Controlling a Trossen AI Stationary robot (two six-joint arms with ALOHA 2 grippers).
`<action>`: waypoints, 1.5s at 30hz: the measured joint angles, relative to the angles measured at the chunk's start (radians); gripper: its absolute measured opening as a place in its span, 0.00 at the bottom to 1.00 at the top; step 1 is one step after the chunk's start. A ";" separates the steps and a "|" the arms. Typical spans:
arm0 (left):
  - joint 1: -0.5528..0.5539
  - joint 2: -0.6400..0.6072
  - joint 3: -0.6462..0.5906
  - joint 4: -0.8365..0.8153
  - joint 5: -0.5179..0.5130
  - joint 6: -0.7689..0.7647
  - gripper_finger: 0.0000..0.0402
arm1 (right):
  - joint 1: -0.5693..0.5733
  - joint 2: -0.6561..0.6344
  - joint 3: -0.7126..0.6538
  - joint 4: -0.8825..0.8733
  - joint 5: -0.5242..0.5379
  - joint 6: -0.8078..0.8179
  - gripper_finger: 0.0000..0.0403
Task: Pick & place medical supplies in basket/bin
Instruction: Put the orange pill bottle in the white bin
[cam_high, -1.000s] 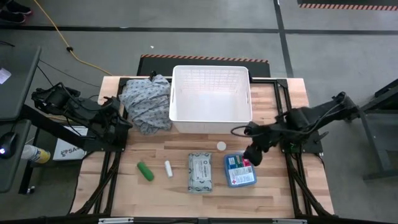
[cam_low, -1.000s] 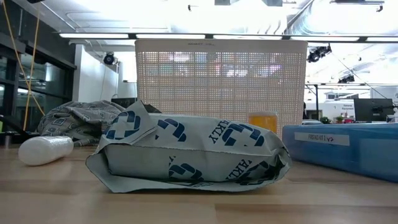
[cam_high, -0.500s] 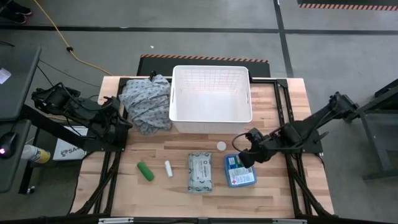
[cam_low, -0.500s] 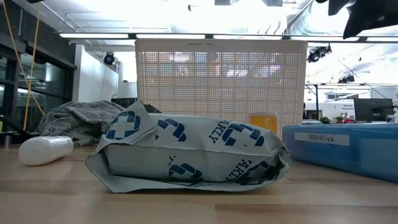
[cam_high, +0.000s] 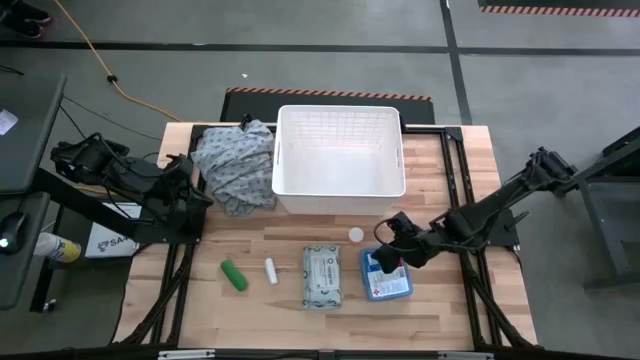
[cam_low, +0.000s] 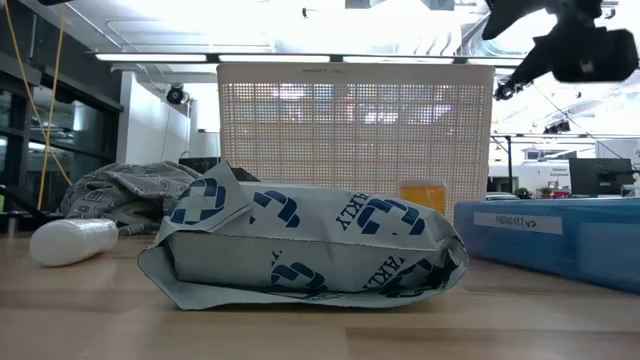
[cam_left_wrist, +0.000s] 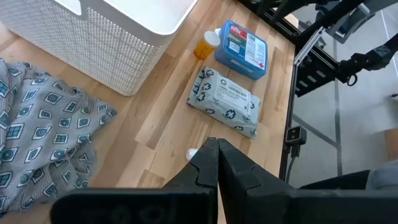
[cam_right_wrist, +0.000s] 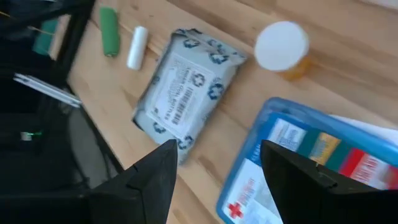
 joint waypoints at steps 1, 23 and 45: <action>0.000 0.000 0.000 0.000 0.000 0.000 0.10 | 0.000 0.000 -0.017 0.034 -0.002 -0.001 0.55; 0.000 0.000 0.001 -0.134 0.001 0.006 0.10 | -0.001 0.000 -0.149 0.364 -0.118 -0.003 0.55; 0.000 0.000 0.001 -0.135 0.001 0.015 0.10 | 0.001 0.000 -0.149 0.327 0.113 -0.083 0.55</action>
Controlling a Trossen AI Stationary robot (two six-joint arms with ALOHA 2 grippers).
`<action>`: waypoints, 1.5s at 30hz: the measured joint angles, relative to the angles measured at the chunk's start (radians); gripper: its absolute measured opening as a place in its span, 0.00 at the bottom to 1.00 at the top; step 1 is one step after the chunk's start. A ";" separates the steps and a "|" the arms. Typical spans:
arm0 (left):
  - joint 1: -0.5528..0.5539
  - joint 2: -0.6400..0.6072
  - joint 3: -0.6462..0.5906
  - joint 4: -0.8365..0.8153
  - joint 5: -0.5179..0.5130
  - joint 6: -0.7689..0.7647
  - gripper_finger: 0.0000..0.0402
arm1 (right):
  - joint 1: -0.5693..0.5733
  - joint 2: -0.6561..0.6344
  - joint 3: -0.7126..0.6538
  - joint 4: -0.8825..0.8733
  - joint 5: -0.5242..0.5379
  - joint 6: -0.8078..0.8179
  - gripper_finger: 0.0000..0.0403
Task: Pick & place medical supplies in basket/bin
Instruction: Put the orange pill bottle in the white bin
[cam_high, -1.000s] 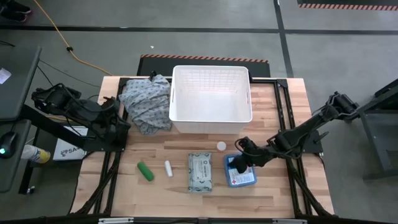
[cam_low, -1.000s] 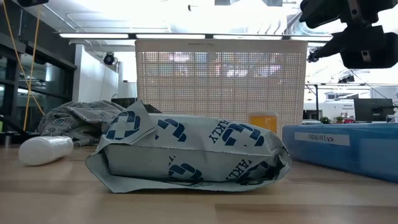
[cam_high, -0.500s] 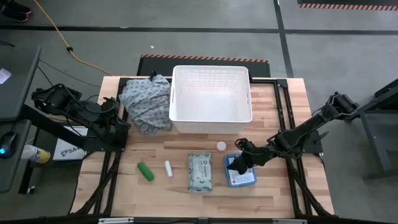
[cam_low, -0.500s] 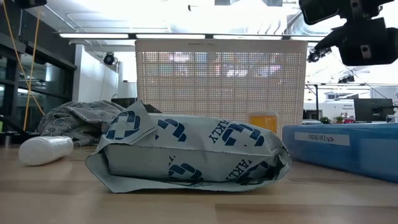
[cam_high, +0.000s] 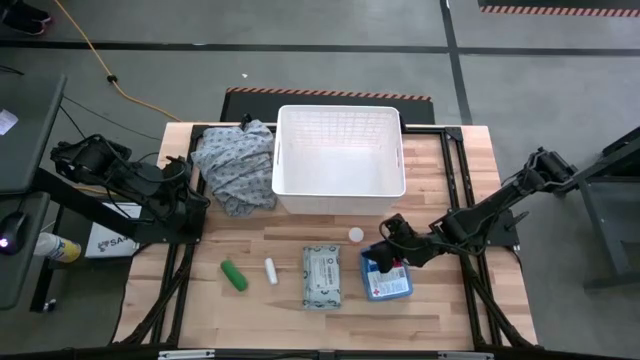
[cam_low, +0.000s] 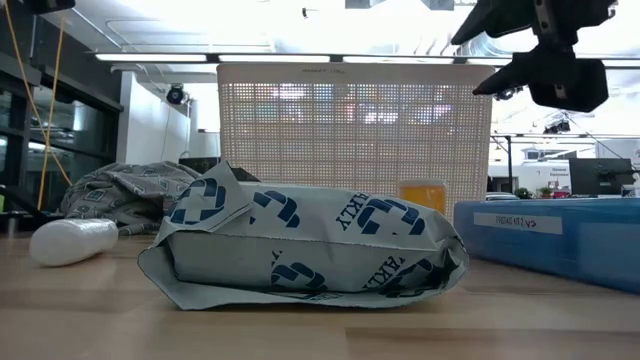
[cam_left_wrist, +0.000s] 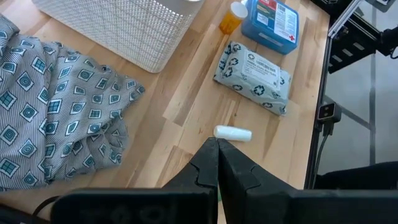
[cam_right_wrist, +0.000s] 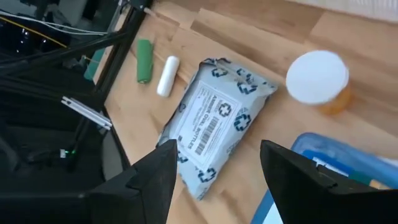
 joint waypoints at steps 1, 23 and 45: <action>0.000 0.000 0.000 0.000 0.000 0.000 0.10 | 0.005 0.000 0.000 0.001 0.008 -0.014 0.55; 0.000 0.000 0.000 -0.032 0.000 0.000 0.10 | 0.081 0.450 0.644 -0.717 0.174 -0.222 0.55; 0.000 0.000 -0.001 -0.131 0.000 0.000 0.10 | -0.073 0.577 0.764 -0.795 -0.002 -0.099 0.55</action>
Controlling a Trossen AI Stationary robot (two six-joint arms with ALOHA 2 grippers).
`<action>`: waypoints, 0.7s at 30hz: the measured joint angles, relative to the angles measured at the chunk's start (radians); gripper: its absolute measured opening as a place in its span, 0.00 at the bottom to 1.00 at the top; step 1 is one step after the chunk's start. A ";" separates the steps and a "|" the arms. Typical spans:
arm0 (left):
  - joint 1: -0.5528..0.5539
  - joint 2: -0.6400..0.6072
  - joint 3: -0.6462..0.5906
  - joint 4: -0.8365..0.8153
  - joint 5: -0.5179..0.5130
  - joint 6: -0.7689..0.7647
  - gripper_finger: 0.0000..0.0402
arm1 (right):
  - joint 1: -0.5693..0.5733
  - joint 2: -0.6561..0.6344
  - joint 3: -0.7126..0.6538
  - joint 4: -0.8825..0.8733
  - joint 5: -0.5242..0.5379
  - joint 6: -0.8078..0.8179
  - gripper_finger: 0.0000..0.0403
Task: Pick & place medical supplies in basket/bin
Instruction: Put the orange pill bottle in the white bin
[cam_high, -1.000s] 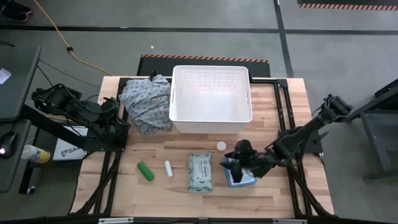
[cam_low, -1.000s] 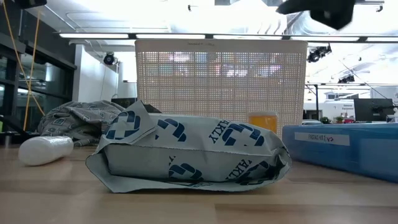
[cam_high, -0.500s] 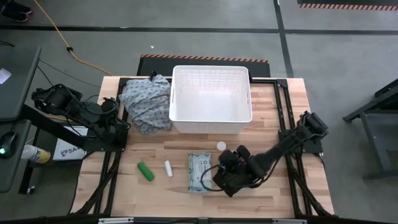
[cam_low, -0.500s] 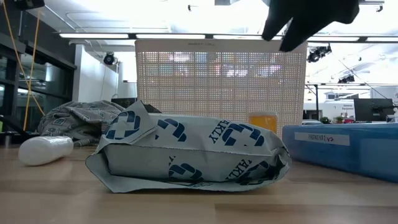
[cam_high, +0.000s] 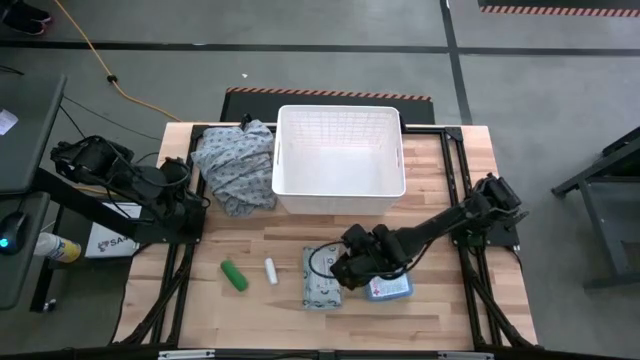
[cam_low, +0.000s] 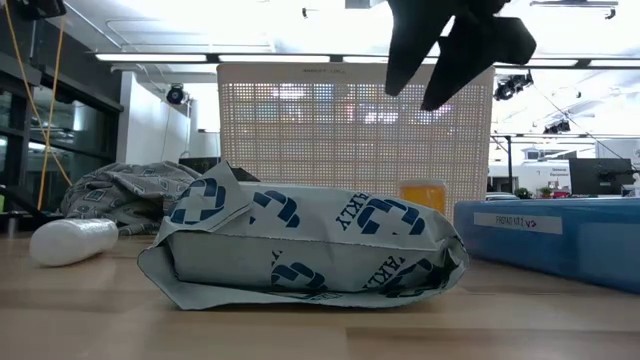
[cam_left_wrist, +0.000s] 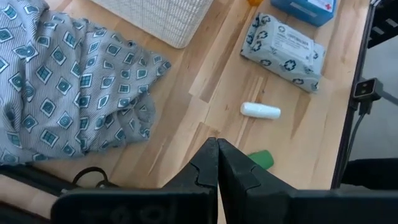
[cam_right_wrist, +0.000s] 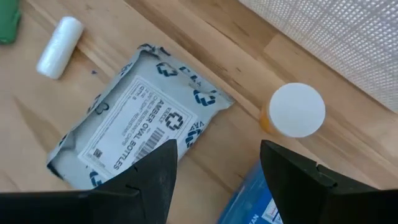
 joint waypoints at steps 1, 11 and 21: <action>0.000 0.000 0.000 0.001 0.000 0.000 0.10 | -0.005 0.000 0.000 0.000 -0.003 0.000 0.55; 0.000 0.000 0.000 -0.027 0.000 0.000 0.10 | -0.037 0.000 0.000 0.005 -0.060 -0.002 0.55; 0.000 0.000 0.000 -0.039 0.000 0.000 0.10 | -0.037 0.000 -0.001 0.019 -0.146 -0.003 0.55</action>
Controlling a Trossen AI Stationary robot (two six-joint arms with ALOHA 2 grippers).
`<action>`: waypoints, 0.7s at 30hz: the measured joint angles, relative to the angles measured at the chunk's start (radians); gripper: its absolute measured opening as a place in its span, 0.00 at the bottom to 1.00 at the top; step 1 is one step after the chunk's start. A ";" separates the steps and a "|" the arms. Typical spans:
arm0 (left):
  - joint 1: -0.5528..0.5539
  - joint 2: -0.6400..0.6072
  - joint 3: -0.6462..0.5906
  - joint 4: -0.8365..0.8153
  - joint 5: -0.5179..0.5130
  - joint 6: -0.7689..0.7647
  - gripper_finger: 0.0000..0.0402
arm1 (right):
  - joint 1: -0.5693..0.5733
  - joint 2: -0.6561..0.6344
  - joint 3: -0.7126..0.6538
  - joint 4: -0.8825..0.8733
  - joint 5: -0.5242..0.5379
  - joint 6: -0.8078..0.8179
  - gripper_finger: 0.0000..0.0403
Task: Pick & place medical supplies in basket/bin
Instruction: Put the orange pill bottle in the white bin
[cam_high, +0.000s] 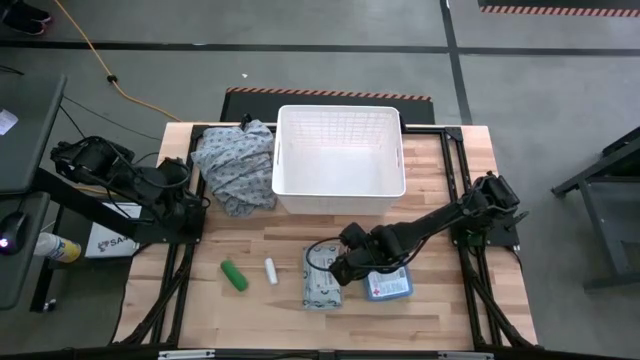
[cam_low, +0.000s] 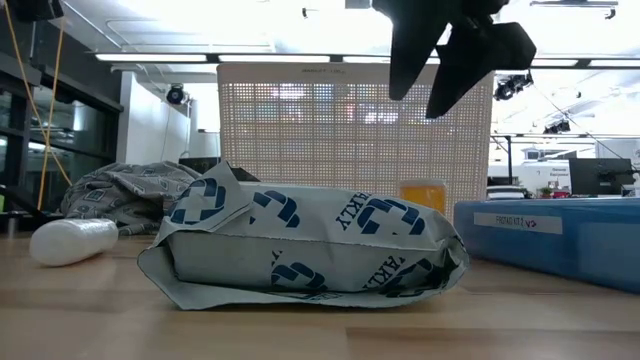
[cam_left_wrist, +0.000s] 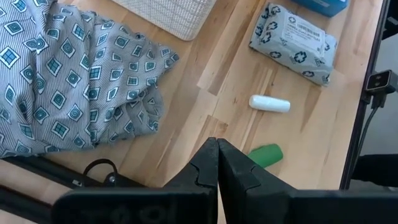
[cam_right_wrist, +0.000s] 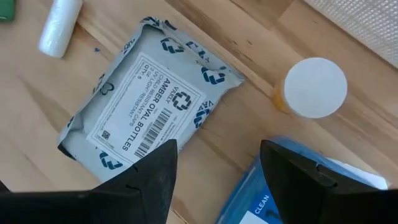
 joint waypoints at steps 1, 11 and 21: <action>0.000 0.000 0.000 0.000 0.000 0.000 0.10 | 0.000 0.000 0.000 0.000 0.001 0.000 0.55; 0.000 0.000 0.000 -0.002 -0.014 0.000 0.10 | -0.012 0.000 0.000 -0.001 -0.001 -0.175 0.55; 0.000 0.000 0.000 -0.002 -0.024 0.000 0.10 | -0.040 0.000 0.000 0.000 -0.034 -0.176 0.55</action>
